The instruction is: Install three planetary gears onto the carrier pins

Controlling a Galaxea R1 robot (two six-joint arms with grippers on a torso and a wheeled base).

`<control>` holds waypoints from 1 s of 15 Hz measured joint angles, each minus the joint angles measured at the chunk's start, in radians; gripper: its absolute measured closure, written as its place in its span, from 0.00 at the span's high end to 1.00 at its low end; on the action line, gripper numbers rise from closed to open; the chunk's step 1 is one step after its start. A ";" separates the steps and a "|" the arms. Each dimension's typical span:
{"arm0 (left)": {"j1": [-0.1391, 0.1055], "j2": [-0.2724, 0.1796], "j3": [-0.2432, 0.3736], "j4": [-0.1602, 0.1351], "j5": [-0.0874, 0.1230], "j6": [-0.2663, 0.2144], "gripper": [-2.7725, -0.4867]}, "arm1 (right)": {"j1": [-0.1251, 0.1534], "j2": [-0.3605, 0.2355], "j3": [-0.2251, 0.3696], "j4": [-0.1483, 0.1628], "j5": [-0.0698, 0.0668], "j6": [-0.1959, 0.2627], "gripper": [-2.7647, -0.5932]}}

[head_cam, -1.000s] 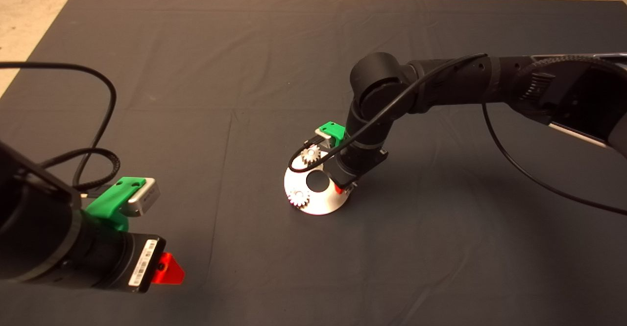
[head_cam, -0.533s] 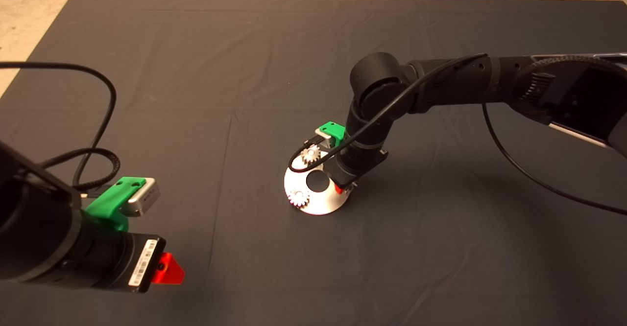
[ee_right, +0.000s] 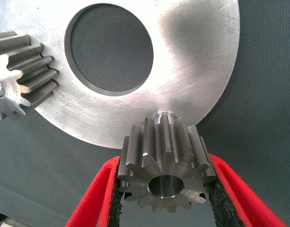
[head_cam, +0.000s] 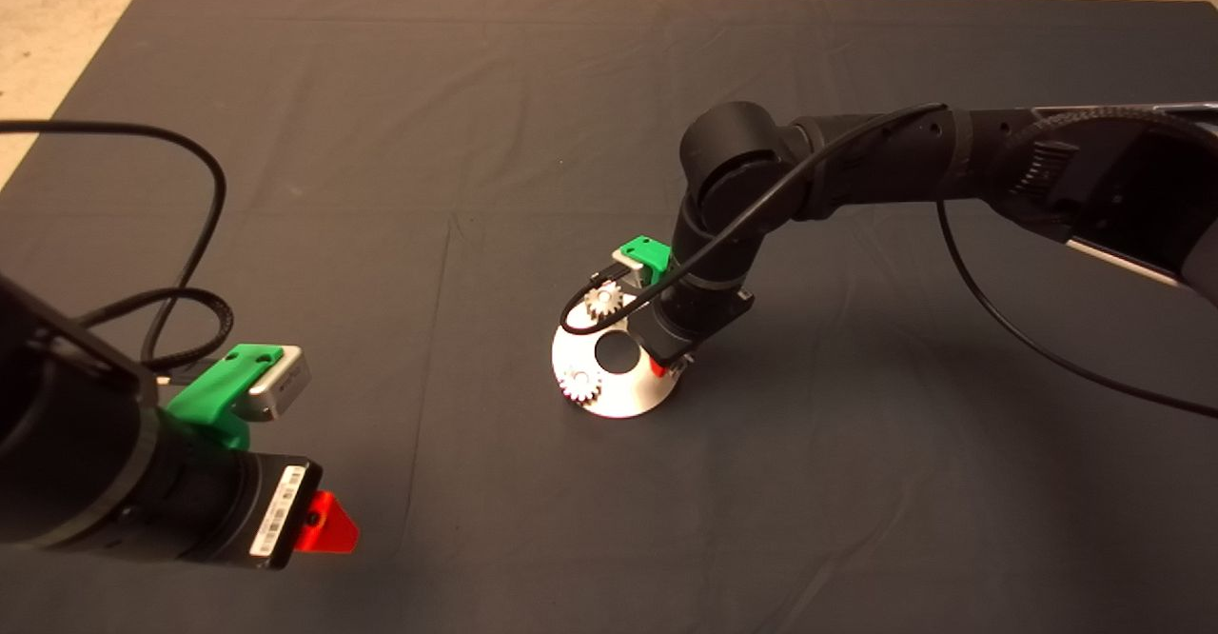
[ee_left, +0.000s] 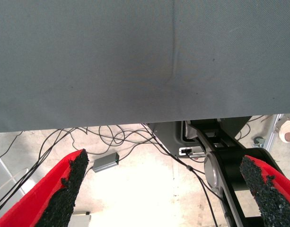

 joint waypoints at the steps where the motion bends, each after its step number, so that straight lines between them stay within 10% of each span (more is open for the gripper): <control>1: 0.000 0.000 0.000 0.000 0.000 0.000 0.81 | 0.000 0.000 0.000 0.000 0.000 0.000 0.23; 15: 0.000 0.000 0.000 0.000 0.000 0.000 0.81 | 0.028 0.016 0.005 0.000 0.005 0.003 0.23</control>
